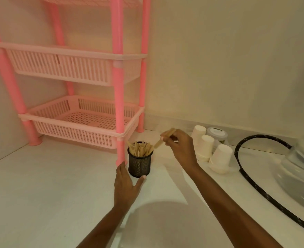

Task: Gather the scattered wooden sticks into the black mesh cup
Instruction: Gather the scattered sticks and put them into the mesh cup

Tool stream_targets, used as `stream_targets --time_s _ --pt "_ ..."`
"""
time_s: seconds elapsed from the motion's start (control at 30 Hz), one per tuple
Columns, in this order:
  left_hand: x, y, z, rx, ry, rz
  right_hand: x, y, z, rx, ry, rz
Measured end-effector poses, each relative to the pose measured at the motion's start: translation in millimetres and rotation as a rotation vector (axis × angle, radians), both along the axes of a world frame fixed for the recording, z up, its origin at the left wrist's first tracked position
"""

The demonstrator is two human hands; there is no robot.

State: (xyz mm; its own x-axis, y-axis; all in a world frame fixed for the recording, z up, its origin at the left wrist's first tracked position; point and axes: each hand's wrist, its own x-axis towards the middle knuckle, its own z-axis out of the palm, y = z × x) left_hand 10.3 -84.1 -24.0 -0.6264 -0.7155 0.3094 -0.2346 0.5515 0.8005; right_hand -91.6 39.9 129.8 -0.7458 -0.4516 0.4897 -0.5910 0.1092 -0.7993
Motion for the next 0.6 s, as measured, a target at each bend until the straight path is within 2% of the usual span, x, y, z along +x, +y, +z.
stream_targets --time_s 0.17,0.27,0.6 --pt "-6 -6 -3 -0.001 -0.019 -0.066 -6 -43 12 0.031 0.065 0.012" --pt "-8 -8 -4 -0.039 -0.061 -0.081 -10 -62 8 0.088 0.045 0.010" --pt "-16 -12 -11 0.032 -0.174 -0.046 -23 -92 -15 0.350 -0.055 -0.015"
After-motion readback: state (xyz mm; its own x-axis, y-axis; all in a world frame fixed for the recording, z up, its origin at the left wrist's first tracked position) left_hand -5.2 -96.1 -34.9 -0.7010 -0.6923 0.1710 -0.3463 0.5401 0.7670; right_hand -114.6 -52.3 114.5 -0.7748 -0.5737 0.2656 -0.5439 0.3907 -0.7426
